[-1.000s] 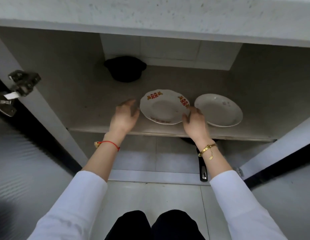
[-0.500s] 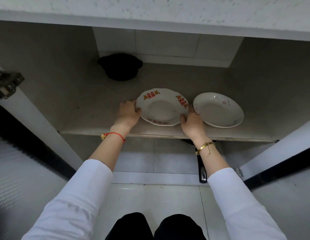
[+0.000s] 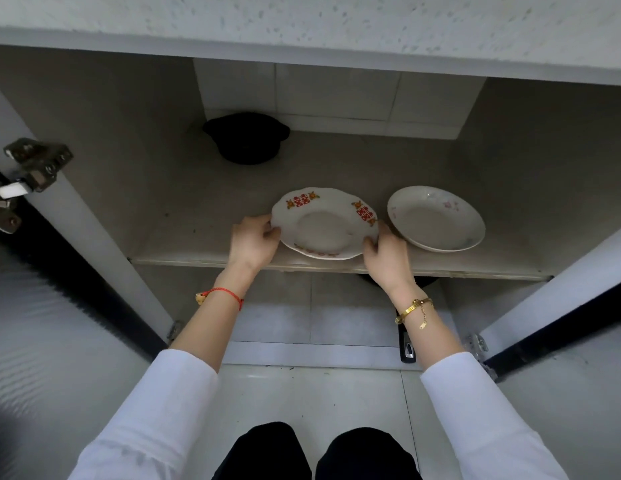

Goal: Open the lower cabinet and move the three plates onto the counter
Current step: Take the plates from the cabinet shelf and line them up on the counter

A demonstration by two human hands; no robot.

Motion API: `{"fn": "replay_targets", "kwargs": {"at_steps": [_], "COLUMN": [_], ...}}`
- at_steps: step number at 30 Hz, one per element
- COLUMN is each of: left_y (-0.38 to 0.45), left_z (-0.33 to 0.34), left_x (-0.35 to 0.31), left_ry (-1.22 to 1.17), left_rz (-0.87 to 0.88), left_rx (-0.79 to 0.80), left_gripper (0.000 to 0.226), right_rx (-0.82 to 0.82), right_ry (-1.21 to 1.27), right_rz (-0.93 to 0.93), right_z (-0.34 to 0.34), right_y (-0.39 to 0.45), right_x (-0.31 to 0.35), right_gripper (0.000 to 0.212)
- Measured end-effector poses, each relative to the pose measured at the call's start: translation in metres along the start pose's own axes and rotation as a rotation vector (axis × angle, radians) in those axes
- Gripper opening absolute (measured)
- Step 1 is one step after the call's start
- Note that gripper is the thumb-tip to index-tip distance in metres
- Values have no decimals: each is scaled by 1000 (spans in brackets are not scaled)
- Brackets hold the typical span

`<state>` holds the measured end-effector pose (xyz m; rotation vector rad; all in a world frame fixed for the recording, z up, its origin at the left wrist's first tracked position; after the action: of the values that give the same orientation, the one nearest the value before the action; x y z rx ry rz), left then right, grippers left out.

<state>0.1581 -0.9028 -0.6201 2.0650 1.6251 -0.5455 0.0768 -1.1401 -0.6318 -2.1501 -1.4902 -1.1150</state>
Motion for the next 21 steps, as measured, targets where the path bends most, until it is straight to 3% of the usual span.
{"fn": "replay_targets", "kwargs": {"at_steps": [5, 14, 21], "left_y": [-43, -123, -166], "left_z": [-28, -42, -48], "left_x": [2, 30, 52], "left_ry": [-150, -235, -229], "left_rz": [34, -90, -161], "left_rx": [-109, -171, -216], "left_gripper": [29, 40, 43], "right_rx": [0, 29, 83], "right_ry": [86, 142, 218], "right_rz": [-41, -128, -131], "right_z": [-6, -3, 4], "right_y": [-37, -100, -136], "right_x": [11, 25, 31], "right_gripper": [16, 46, 51]}}
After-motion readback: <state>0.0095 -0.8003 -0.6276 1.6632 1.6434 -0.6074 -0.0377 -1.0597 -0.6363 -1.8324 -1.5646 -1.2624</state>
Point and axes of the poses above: each hand's wrist, its own y-axis towards the middle knuckle, its own z-axis out of the palm, x = y × z, the point moved 10 cm from there along y, towards the middle knuckle, and after that the axes turned 9 degrees about y, right-handed, at the moved point
